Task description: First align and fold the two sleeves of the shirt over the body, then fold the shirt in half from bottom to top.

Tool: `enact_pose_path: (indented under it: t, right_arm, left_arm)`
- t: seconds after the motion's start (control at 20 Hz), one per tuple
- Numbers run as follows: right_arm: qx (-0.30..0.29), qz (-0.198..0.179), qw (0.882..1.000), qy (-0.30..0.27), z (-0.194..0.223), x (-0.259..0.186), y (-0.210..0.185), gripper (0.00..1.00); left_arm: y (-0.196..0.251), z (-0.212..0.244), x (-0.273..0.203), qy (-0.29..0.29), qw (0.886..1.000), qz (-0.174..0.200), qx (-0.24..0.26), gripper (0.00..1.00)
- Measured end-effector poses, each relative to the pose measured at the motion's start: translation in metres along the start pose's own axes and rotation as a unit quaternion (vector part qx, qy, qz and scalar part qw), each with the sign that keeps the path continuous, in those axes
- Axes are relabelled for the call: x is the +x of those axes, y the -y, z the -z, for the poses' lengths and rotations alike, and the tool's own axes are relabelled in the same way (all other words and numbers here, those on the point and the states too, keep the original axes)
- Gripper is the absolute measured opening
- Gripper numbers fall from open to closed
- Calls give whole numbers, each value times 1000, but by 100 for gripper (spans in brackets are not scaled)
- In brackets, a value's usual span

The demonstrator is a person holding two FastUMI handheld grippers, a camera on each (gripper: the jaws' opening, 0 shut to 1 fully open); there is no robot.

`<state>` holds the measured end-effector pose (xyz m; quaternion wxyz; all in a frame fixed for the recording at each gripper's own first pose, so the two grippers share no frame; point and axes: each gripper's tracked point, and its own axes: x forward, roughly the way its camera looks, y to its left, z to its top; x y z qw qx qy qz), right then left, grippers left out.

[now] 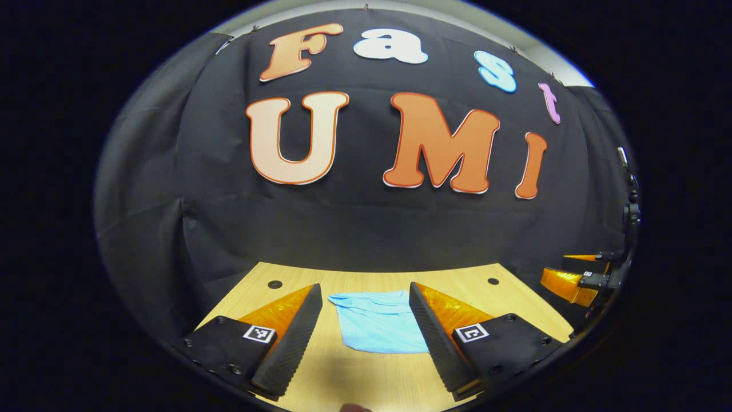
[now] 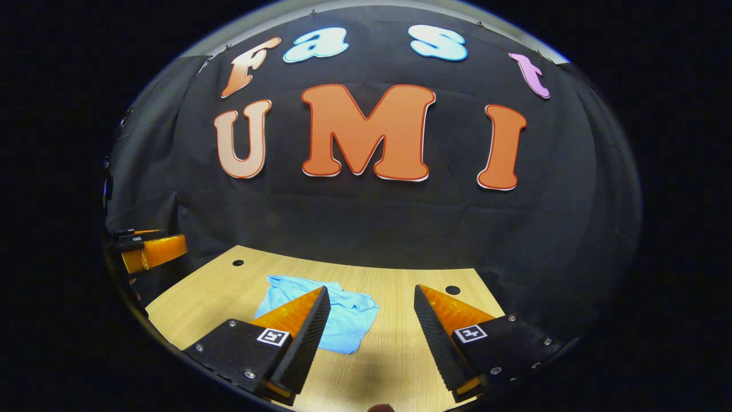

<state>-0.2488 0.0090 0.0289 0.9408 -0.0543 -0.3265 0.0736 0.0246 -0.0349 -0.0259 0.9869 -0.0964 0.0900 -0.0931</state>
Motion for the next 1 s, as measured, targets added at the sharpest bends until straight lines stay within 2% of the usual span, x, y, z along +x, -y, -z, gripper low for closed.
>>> enact_pose_path:
  t: [0.2,0.45,0.7,1.0]
  right_arm:
    - [3,-20,1000,16,4,-46,2,89]
    - [-7,-30,999,35,11,-76,3,89]
    - [-15,-43,998,41,22,-85,-8,89]
    - [-11,-38,998,41,26,-79,-22,89]
  left_arm:
    - [16,-8,-53,44,999,1,-10,98]
    - [32,-1,-94,76,997,-18,23,98]
    - [41,21,-107,73,996,-26,35,98]
    - [19,29,-96,73,996,-38,35,98]
